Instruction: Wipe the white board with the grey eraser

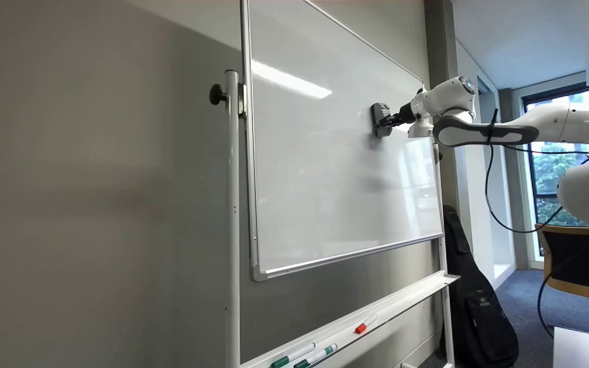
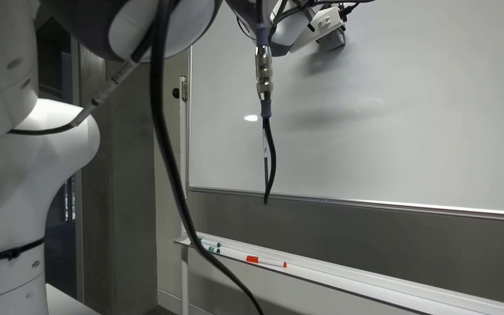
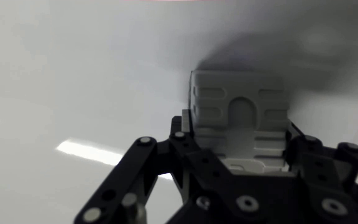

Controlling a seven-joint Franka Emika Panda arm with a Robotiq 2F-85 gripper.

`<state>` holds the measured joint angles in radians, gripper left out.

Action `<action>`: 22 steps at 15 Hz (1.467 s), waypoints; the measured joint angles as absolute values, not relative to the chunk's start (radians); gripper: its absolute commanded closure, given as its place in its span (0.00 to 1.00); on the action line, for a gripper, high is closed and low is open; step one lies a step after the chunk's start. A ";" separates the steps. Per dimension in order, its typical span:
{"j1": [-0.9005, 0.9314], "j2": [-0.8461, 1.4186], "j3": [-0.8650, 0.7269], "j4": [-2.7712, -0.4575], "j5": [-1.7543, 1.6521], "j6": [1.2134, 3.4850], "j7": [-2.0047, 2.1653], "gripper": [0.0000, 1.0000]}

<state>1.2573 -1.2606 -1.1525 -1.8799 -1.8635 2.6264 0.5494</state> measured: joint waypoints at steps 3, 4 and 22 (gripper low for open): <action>1.257 -1.260 -1.153 -1.902 -1.874 2.626 0.554 0.62; 1.257 -1.260 -1.153 -1.915 -1.875 2.626 0.555 0.62; 1.265 -1.257 -1.249 -2.237 -1.870 2.634 0.606 0.62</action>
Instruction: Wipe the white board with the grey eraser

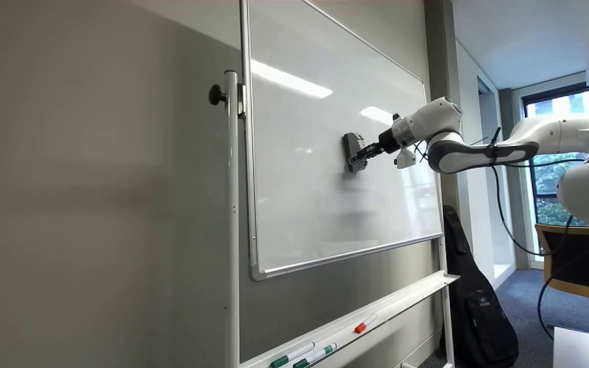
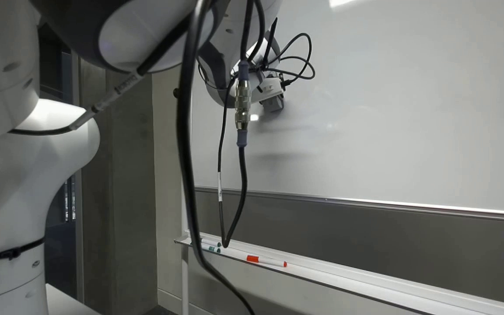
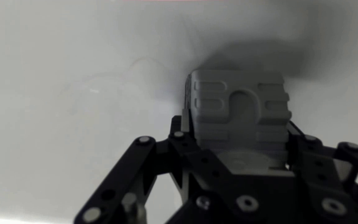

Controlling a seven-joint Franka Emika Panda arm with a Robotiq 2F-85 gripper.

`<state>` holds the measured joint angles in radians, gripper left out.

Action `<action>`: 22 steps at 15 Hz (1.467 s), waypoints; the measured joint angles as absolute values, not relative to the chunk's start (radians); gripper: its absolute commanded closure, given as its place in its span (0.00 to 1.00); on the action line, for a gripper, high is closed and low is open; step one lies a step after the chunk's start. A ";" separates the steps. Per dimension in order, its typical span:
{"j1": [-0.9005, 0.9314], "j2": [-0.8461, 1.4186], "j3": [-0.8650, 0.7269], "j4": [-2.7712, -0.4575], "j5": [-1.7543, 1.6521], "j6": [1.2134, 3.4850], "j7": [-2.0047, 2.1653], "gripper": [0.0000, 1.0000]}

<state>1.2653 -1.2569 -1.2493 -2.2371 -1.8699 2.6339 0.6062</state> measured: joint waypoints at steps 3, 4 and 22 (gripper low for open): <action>1.266 -1.256 -1.245 -2.230 -1.839 2.633 0.602 0.62; 1.266 -1.254 -1.242 -2.226 -1.818 2.631 0.596 0.62; 1.115 -0.931 -1.188 -1.988 -1.253 2.627 0.275 0.62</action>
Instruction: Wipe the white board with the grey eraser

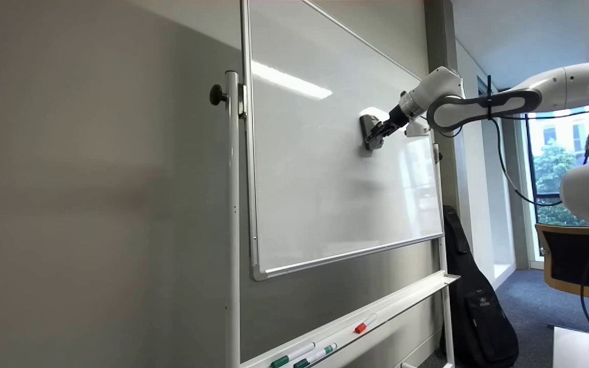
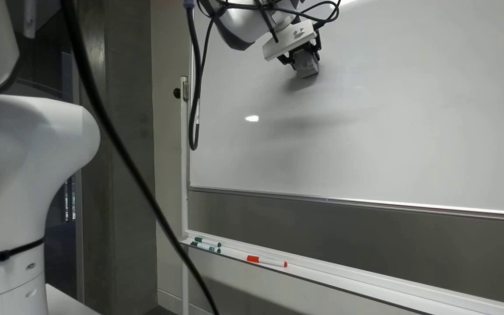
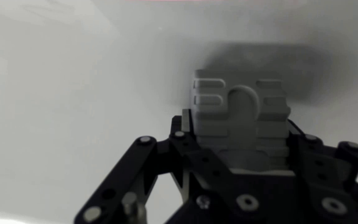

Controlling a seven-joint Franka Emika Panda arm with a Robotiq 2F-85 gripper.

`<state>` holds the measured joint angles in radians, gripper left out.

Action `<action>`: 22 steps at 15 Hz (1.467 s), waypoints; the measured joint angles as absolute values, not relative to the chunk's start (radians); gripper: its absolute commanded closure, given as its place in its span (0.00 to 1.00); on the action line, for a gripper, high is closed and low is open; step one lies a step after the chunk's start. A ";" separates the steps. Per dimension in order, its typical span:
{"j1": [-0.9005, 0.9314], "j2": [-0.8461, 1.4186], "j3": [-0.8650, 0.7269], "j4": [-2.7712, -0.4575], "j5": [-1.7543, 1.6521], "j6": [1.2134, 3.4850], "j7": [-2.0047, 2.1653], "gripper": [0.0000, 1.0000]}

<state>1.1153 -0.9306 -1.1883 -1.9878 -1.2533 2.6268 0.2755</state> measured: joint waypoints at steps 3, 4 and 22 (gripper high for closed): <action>1.072 -0.863 -1.249 -2.005 -1.184 2.700 0.215 0.62; 1.059 -0.841 -1.275 -2.016 -1.163 2.729 0.199 0.62; 0.860 -0.538 -1.307 -2.375 -0.529 3.353 -0.081 0.62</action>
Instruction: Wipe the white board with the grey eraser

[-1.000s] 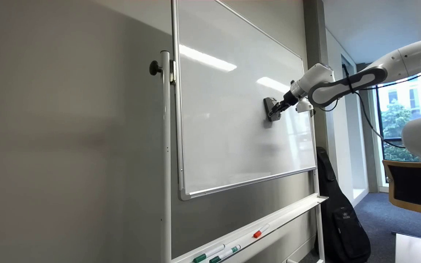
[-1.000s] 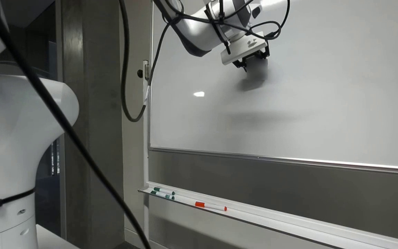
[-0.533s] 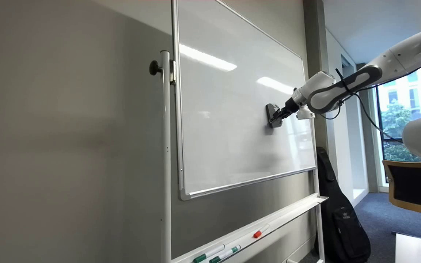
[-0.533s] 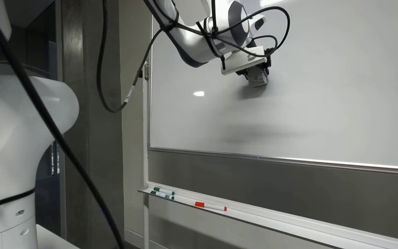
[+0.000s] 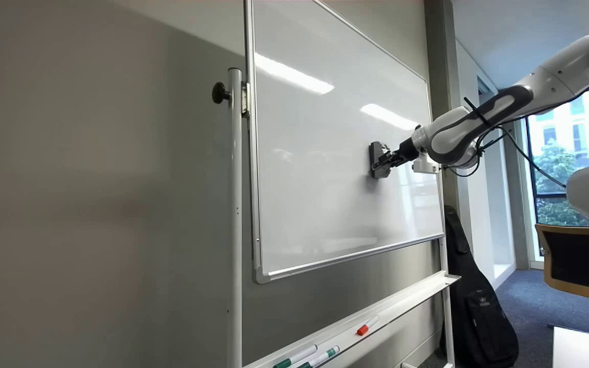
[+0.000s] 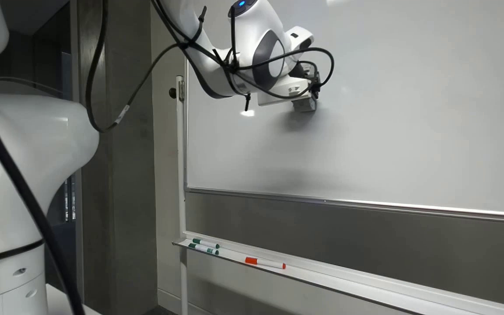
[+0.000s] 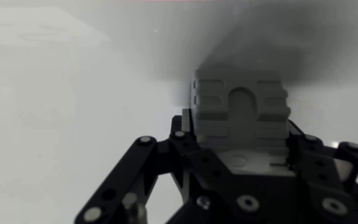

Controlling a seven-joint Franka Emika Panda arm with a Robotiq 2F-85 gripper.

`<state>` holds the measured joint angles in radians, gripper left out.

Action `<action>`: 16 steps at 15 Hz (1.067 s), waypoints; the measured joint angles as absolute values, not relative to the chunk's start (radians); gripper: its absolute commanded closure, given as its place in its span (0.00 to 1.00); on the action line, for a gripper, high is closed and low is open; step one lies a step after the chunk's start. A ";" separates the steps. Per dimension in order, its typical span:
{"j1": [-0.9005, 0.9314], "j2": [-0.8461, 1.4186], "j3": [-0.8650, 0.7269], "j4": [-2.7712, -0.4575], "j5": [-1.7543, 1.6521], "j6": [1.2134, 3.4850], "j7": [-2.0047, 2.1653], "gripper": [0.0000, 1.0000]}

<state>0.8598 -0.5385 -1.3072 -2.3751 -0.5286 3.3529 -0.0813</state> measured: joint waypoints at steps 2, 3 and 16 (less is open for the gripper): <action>0.823 -0.538 -1.244 -2.434 -0.490 3.390 -0.117 0.62; 0.800 -0.538 -1.214 -2.462 -0.482 3.403 -0.129 0.62; 0.390 -0.626 -1.011 -2.795 -0.508 3.415 -0.209 0.62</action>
